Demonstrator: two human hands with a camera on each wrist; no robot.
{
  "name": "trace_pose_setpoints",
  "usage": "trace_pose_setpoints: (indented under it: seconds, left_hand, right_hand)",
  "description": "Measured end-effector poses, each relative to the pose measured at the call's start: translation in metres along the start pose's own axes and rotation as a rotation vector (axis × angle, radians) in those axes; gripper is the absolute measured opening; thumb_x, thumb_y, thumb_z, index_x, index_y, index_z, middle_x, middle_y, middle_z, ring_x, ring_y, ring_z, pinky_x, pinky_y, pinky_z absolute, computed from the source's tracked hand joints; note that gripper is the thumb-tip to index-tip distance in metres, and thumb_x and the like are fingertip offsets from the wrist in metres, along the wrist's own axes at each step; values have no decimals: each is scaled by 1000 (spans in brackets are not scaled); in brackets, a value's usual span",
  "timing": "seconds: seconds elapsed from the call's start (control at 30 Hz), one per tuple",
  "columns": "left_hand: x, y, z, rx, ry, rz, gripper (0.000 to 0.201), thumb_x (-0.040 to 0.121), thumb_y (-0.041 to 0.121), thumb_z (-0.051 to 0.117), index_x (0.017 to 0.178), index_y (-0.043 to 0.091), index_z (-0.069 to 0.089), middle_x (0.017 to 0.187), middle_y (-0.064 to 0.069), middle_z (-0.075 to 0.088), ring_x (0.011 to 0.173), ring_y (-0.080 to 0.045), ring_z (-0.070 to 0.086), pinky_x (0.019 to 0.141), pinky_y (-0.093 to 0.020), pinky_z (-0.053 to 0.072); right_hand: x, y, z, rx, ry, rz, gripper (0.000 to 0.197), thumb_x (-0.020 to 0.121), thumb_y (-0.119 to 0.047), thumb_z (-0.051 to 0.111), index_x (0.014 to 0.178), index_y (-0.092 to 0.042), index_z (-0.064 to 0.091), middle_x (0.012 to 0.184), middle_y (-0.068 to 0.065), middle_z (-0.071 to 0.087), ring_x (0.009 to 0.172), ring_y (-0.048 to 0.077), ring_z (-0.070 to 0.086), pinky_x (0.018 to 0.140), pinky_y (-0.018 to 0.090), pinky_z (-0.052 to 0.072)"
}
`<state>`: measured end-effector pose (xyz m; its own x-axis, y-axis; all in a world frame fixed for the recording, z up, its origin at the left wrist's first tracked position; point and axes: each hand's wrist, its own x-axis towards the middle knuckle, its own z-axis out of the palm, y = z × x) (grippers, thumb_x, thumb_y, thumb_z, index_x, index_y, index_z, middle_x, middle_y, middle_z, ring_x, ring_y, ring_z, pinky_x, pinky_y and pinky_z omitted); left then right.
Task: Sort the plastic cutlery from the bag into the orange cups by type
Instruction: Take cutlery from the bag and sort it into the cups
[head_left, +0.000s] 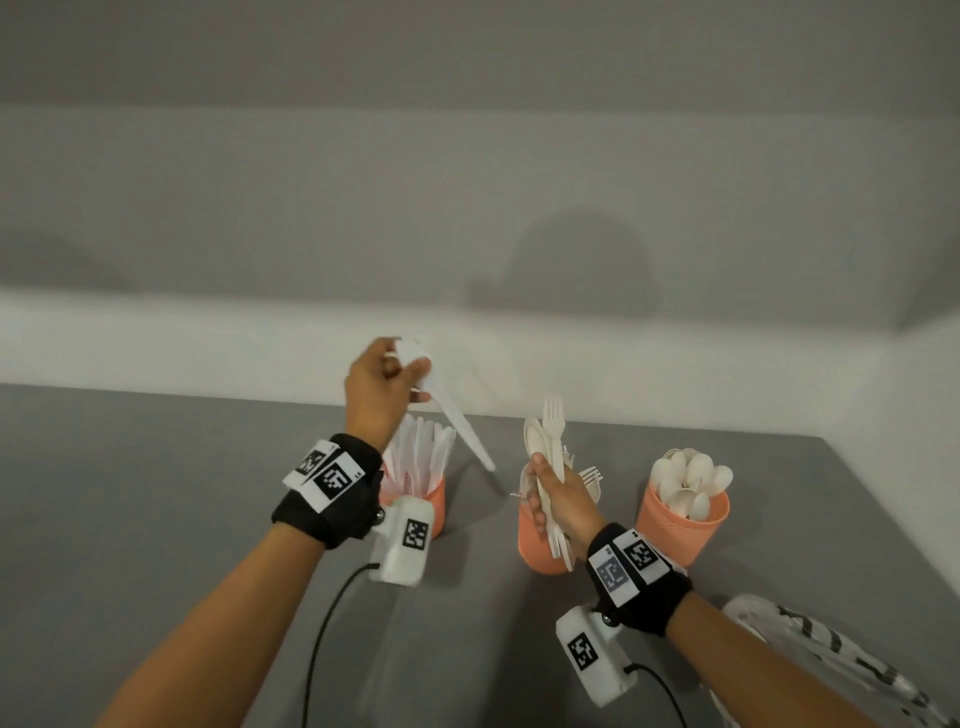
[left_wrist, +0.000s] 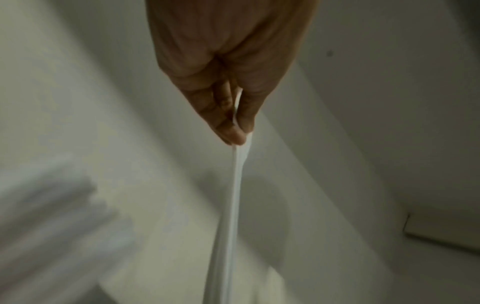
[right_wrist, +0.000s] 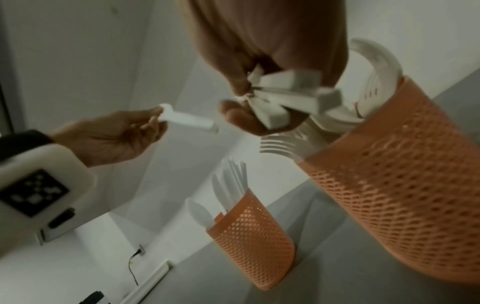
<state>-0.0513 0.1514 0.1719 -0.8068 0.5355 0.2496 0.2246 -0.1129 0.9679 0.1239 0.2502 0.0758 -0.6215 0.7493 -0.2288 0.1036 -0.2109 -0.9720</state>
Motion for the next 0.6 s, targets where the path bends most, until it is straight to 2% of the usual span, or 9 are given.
trace_pose_setpoints:
  seconds: [0.07, 0.1, 0.17, 0.23, 0.33, 0.4, 0.5, 0.53, 0.6]
  left_hand:
    - [6, 2, -15, 183, 86, 226, 32, 87, 3, 58, 118, 10, 53, 70, -4, 52, 63, -14, 58, 54, -17, 56]
    - [6, 0, -22, 275, 93, 311, 35, 88, 4, 57, 121, 14, 52, 71, -7, 54, 64, -17, 58, 56, -20, 57]
    - [5, -10, -32, 454, 55, 417, 36, 90, 8, 55, 124, 18, 51, 73, -12, 58, 63, -24, 62, 62, -33, 58]
    - [-1, -25, -35, 588, -6, 460, 32, 91, 9, 54, 122, 16, 54, 70, -16, 58, 61, -29, 62, 63, -37, 55]
    - [-13, -47, -30, 669, -38, 457, 30, 91, 7, 53, 120, 14, 56, 68, -7, 55, 62, -26, 56, 63, -30, 46]
    - [-18, -65, -26, 714, -87, 406, 35, 91, 6, 51, 125, 14, 53, 77, -7, 56, 68, -23, 53, 67, -27, 41]
    - [-23, -88, -20, 784, -163, 311, 42, 92, 6, 48, 133, 16, 48, 108, -14, 62, 86, -33, 61, 75, -37, 49]
    - [-25, -93, -19, 823, -187, 289, 41, 93, 6, 47, 133, 15, 49, 112, -15, 62, 89, -36, 62, 76, -41, 50]
    - [-27, -97, -16, 925, -220, 276, 37, 92, 4, 48, 128, 8, 54, 104, -18, 63, 87, -37, 61, 71, -41, 50]
  right_hand:
    - [0, -2, -1, -6, -1, 6, 32, 97, -38, 39, 81, -13, 49, 49, 1, 35, 26, 4, 31, 32, 13, 26]
    - [0, -3, 0, -3, -8, 17, 31, 97, -39, 39, 81, -14, 49, 48, 0, 32, 26, 3, 29, 32, 12, 23]
    - [0, -6, 1, 19, -39, 35, 31, 97, -40, 39, 84, -15, 50, 43, -4, 31, 25, 2, 26, 31, 11, 20]
    - [0, -7, 3, 65, -92, 54, 31, 97, -42, 39, 91, -14, 52, 39, -8, 33, 26, 2, 26, 30, 11, 20]
    - [-1, -7, 2, 103, -161, 79, 32, 95, -43, 43, 98, -13, 54, 40, -8, 33, 28, 2, 25, 30, 12, 20]
    - [-3, -8, 2, 71, -193, 71, 30, 94, -39, 48, 102, -12, 55, 41, -9, 33, 29, 2, 24, 30, 13, 20]
    - [-5, -11, 1, 27, -239, 57, 26, 94, -34, 49, 108, -13, 57, 42, -9, 36, 30, 1, 25, 30, 13, 21]
    - [-5, -11, 0, 28, -255, 55, 25, 95, -33, 47, 109, -15, 57, 43, -9, 38, 30, 1, 26, 30, 13, 22]
    - [-4, -12, -1, 43, -280, 60, 26, 97, -34, 43, 110, -17, 58, 45, -8, 40, 30, 1, 26, 30, 12, 23]
